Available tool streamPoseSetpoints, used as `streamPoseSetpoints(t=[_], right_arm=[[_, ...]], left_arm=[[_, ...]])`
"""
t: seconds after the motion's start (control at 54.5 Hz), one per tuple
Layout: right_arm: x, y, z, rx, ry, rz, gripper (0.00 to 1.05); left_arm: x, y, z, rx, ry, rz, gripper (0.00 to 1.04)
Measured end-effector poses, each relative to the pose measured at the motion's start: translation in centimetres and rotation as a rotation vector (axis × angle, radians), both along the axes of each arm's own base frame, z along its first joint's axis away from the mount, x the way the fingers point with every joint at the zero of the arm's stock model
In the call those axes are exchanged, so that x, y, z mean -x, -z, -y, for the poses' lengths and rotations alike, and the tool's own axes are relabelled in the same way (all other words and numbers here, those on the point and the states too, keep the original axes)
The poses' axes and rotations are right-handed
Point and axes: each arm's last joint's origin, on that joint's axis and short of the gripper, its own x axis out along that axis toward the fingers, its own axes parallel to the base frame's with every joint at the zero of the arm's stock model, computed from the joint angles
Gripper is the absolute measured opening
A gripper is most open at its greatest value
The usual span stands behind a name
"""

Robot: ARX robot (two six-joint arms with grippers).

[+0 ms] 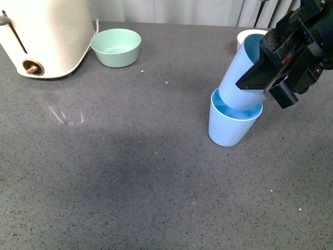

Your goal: Stack blue cups with both arms

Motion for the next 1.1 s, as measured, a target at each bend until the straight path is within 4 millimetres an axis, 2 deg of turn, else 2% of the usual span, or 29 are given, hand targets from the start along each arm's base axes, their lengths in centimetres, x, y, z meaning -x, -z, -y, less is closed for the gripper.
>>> streamPoseSetpoints(t=[0.239,0.404,0.459,0.606,0.661,0.753,0.808,0.918,1.028,1.102], right_arm=[[-0.3,0.5,-0.1,-0.006,0.004,-0.01,0.45],[-0.5,0.2,0.3,-0.036,0.034,0.011,0.66],[-0.2,-0.4,1.0,-0.066,0.073,0.042,0.78],[1.0,-2.4,3.2,-0.126,0.187,0.167,0.97],[1.9,-3.5,4.4,-0.153,0.258,0.255,0.95],[4.8,-5.1,7.1,-0.205,0.404,0.41,0.96],[5.8,-5.4,7.5,-0.226,0.427,0.436,0.96],[6.0,-5.5,7.6,-0.236,0.435,0.444,0.96],[6.4,-4.0,8.0,-0.329,0.677,0.652,0.8],[7.5,-3.0,8.6,-0.41,0.74,0.725,0.7]], left_arm=[[0.0,0.0,0.0,0.0,0.0,0.0,0.96],[0.0,0.0,0.0,0.0,0.0,0.0,0.96],[0.0,0.0,0.0,0.0,0.0,0.0,0.96],[0.0,0.0,0.0,0.0,0.0,0.0,0.96],[0.0,0.0,0.0,0.0,0.0,0.0,0.96],[0.0,0.0,0.0,0.0,0.0,0.0,0.96],[0.0,0.0,0.0,0.0,0.0,0.0,0.96],[0.0,0.0,0.0,0.0,0.0,0.0,0.96],[0.0,0.0,0.0,0.0,0.0,0.0,0.96],[0.0,0.0,0.0,0.0,0.0,0.0,0.96]])
